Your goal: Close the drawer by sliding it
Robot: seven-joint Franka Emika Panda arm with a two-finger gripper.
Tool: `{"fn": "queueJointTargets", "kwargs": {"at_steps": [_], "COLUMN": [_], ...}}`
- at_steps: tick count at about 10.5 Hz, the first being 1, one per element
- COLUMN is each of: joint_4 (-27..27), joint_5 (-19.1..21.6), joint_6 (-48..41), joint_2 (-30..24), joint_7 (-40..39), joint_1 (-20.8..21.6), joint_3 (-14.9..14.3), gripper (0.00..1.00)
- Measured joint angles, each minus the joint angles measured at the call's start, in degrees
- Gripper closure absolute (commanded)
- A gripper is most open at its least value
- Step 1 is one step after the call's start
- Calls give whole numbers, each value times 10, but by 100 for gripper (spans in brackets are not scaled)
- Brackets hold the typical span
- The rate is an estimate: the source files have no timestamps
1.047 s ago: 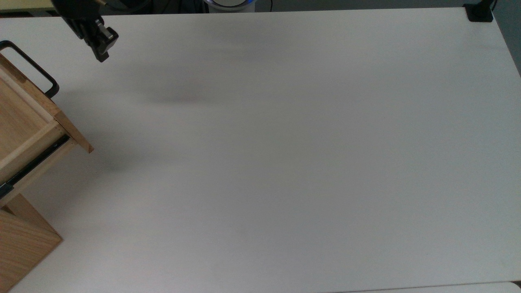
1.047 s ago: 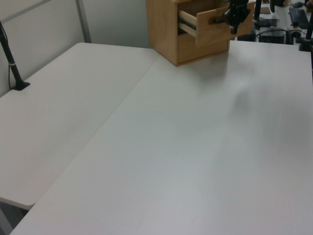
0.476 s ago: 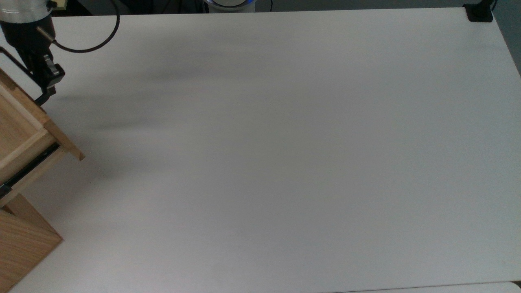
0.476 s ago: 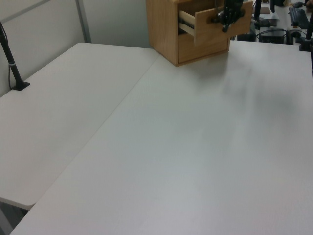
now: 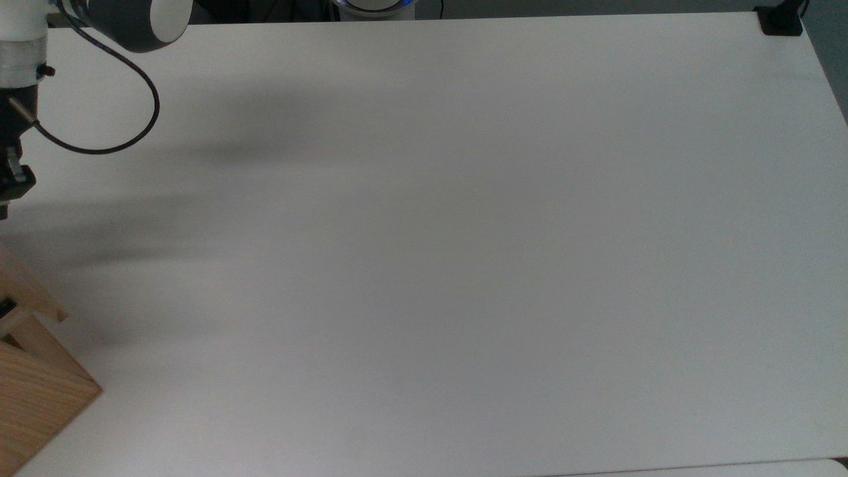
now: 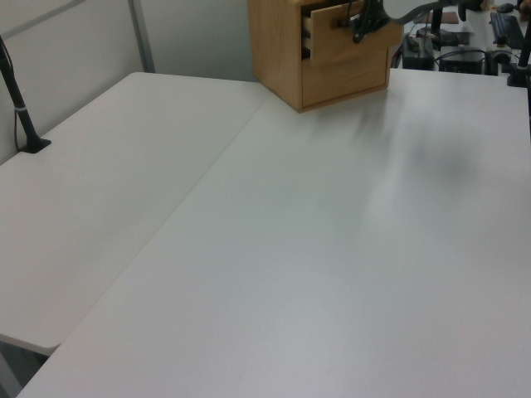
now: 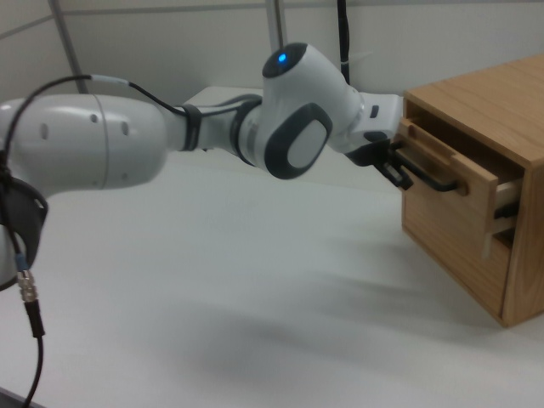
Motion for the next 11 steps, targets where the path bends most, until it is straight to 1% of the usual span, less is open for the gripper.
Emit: {"fn": "queueJointTargets", "kwargs": {"at_steps": [3, 6, 8, 10, 11], "joint_4": [32, 39, 40, 40, 40], "joint_5": [0, 0, 0, 0, 0], "joint_6": [82, 160, 174, 174, 174], "joint_2": [42, 72, 76, 76, 75], "joint_7": [25, 37, 37, 37, 37], "joint_1": [-11, -16, -16, -16, -16], "joint_3": [0, -9, -10, -11, -11], "gripper": [96, 96, 95, 90, 89]}}
